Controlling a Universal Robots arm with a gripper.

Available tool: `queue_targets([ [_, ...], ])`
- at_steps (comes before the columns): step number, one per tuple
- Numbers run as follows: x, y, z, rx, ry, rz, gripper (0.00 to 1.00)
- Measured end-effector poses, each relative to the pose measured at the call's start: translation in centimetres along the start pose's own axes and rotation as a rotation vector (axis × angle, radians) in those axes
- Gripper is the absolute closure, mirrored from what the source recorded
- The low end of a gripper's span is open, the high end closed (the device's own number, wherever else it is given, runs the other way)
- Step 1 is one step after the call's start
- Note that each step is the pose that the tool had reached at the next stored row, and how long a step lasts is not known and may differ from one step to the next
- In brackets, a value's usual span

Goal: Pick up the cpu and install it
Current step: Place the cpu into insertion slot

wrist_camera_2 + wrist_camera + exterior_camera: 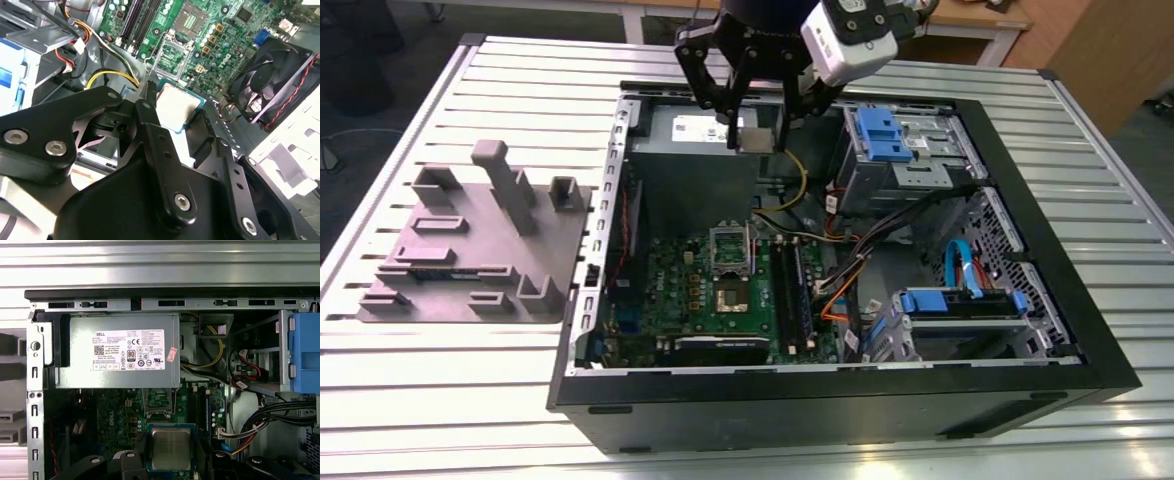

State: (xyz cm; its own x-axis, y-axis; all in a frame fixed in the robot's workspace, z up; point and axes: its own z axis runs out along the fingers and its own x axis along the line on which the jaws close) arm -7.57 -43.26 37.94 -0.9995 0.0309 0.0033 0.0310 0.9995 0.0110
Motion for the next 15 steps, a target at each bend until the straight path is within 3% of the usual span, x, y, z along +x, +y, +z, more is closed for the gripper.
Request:
queue_targets([
  [15,0.00,-0.10,0.11,0.0000,0.0000,0.000,0.53],
])
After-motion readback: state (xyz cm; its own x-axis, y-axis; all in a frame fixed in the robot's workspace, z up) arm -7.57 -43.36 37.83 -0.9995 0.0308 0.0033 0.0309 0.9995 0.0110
